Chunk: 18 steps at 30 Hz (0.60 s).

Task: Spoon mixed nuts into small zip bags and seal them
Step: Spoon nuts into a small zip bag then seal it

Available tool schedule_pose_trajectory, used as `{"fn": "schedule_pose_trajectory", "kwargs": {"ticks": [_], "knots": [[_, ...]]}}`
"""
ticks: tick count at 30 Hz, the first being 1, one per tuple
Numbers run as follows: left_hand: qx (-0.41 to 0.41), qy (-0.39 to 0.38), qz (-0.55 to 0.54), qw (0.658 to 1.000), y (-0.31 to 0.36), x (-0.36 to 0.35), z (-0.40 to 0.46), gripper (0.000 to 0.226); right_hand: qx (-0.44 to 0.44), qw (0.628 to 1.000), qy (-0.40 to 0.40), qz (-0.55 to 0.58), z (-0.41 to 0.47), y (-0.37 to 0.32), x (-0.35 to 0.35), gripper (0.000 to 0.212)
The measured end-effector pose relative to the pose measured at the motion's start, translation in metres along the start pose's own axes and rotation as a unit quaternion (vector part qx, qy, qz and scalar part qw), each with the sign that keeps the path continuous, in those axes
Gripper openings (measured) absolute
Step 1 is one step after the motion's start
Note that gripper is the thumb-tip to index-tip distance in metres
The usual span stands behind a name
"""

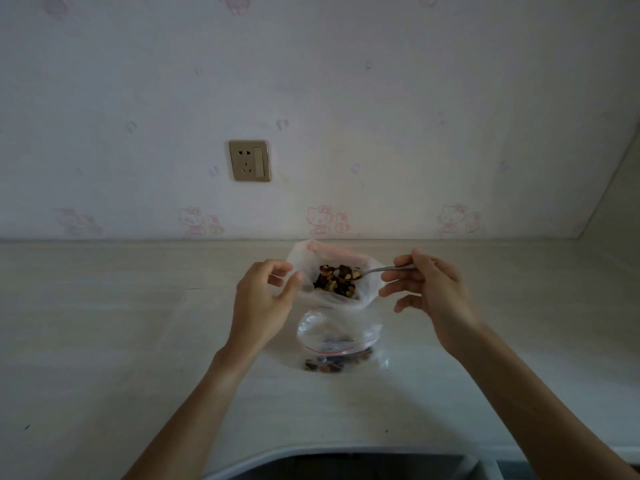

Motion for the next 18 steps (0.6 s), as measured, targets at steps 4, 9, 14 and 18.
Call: {"fn": "schedule_pose_trajectory", "kwargs": {"ticks": [4, 9, 14, 18], "knots": [[-0.016, -0.109, 0.031, 0.993, 0.011, -0.008, -0.021, 0.030, -0.006, 0.999, -0.030, -0.019, -0.020, 0.001, 0.003, 0.040], [-0.027, -0.184, 0.057, 0.981, 0.009, -0.024, -0.038, 0.012, 0.012, 0.991, -0.071, -0.117, -0.040, 0.006, 0.003, 0.041], [-0.043, -0.190, -0.009, 0.981, 0.014, -0.019, -0.042, 0.008, 0.151, 0.873, -0.182, -0.426, -0.067, -0.010, -0.011, 0.034], [-0.039, -0.201, -0.058, 0.977, 0.014, -0.016, -0.042, 0.011, 0.286, 0.717, -0.240, -0.589, -0.092, -0.025, -0.029, 0.041]]}}
Point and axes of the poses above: each hand's wrist, its own z-axis towards the middle knuckle, its own x-axis out of the back of the hand, y = z × x, the point moved 7 cm from there along z, towards the middle knuckle, and after that the axes turned 10 degrees about z, right-handed, at the moved point
